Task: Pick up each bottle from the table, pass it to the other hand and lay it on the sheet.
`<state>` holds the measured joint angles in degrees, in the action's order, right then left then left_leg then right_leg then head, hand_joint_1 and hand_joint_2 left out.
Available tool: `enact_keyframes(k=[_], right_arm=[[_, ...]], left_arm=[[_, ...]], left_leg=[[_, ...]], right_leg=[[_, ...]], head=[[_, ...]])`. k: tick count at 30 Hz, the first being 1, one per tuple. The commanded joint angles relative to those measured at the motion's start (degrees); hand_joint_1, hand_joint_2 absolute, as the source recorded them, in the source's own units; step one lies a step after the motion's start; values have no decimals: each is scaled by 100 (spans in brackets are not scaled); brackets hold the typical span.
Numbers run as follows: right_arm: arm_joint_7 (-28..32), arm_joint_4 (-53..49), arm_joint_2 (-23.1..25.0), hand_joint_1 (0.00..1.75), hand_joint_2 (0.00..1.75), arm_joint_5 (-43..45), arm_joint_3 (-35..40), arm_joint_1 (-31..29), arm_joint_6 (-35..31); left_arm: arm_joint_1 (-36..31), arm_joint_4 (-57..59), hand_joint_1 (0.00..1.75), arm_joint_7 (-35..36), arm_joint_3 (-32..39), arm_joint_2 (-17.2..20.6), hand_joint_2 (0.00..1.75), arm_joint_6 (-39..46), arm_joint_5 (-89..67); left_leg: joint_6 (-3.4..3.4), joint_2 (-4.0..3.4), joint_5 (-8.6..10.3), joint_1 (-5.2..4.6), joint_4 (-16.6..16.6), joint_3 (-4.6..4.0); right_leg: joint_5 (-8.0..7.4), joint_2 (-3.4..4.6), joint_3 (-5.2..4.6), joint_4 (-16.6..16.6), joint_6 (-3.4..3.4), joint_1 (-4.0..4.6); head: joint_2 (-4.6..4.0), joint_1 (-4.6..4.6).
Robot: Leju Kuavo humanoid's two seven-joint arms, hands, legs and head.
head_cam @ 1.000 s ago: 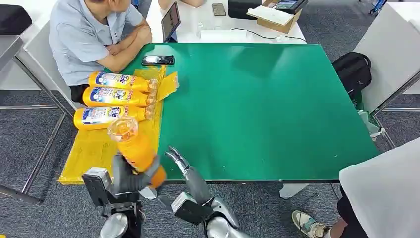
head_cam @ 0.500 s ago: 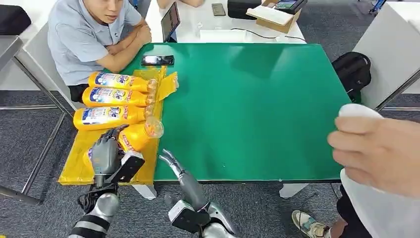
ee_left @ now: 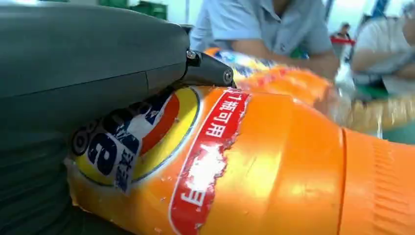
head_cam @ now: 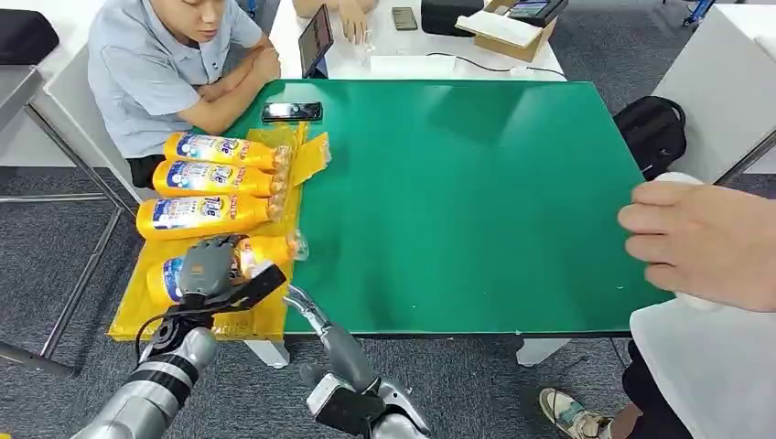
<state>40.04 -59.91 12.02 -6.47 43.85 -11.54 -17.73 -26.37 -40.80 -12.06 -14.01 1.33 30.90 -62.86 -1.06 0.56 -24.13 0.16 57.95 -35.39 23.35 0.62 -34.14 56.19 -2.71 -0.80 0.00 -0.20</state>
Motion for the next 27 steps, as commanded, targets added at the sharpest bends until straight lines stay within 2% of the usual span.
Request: enact_keyframes(k=[1,3,7,9,10,13,15,16,19,20,23,27], right_arm=[[-4,228,-73,0,0,41,172,-95,-14],[-4,208,-102,0,0,24,173,-65,-36],[-4,190,-117,0,0,22,183,-45,-58],[-4,161,-135,0,0,29,221,-40,-91],[-4,161,-135,0,0,29,221,-40,-91],[-4,-45,-182,0,0,6,236,20,-380],[-4,-351,-233,0,0,67,194,126,-901],[-4,-351,-233,0,0,67,194,126,-901],[-4,-640,-287,0,0,144,109,254,-1482],[-4,-730,-317,0,175,170,65,301,-1601],[-4,-1094,-371,0,175,98,-189,495,-2227],[-4,-1819,-80,0,175,-792,-1296,1026,-2227]], left_arm=[[-319,901,0,-306,-433,-50,175,-575,175],[-53,356,0,-880,-222,-136,175,-1242,1048],[271,-348,0,-1335,-181,-183,175,-1794,1884],[646,-1222,0,-1566,-238,-170,175,-2133,2630],[646,-1222,0,-1566,-238,-170,175,-2133,2630],[1108,-2248,0,-1832,-86,-332,175,-2188,3617],[1562,-3211,0,-1920,97,-588,175,-2207,4833],[1562,-3211,0,-1920,97,-588,175,-2207,4833],[2025,-4067,0,-1914,236,-817,175,-2158,6006],[2195,-4349,0,-1876,224,-849,175,-2133,6254],[2600,-4937,0,-1990,298,-971,175,-2001,6980],[2856,-5119,0,-1994,271,-1021,175,-1953,7287]], left_leg=[[5,-2,-11,3,-7,30],[3,1,-6,1,-7,22],[3,-4,-10,-2,-8,28],[4,-1,-10,0,-6,28],[3,0,-9,-1,-7,24],[3,-6,-10,-1,-4,17],[4,-2,-14,0,0,16],[2,0,-10,0,1,5],[4,0,-21,1,2,20],[2,-4,-18,0,3,10],[3,-17,-28,2,4,21],[2,-1,-12,0,1,-3]], right_leg=[[11,-8,32,-9,10,5],[8,-8,24,-8,6,2],[10,-3,31,-10,7,0],[11,-5,33,-10,9,2],[9,-3,28,-10,6,0],[9,0,20,-8,6,0],[15,-7,20,-5,7,3],[11,-7,7,-4,4,2],[21,-7,23,-5,7,4],[16,-1,14,-5,4,3],[22,2,21,-4,8,5],[10,-7,-3,-6,4,2]], head=[[0,-2],[0,0],[0,0],[0,0],[0,0],[0,2],[0,0],[0,0],[0,0],[0,4],[0,0],[0,0]])
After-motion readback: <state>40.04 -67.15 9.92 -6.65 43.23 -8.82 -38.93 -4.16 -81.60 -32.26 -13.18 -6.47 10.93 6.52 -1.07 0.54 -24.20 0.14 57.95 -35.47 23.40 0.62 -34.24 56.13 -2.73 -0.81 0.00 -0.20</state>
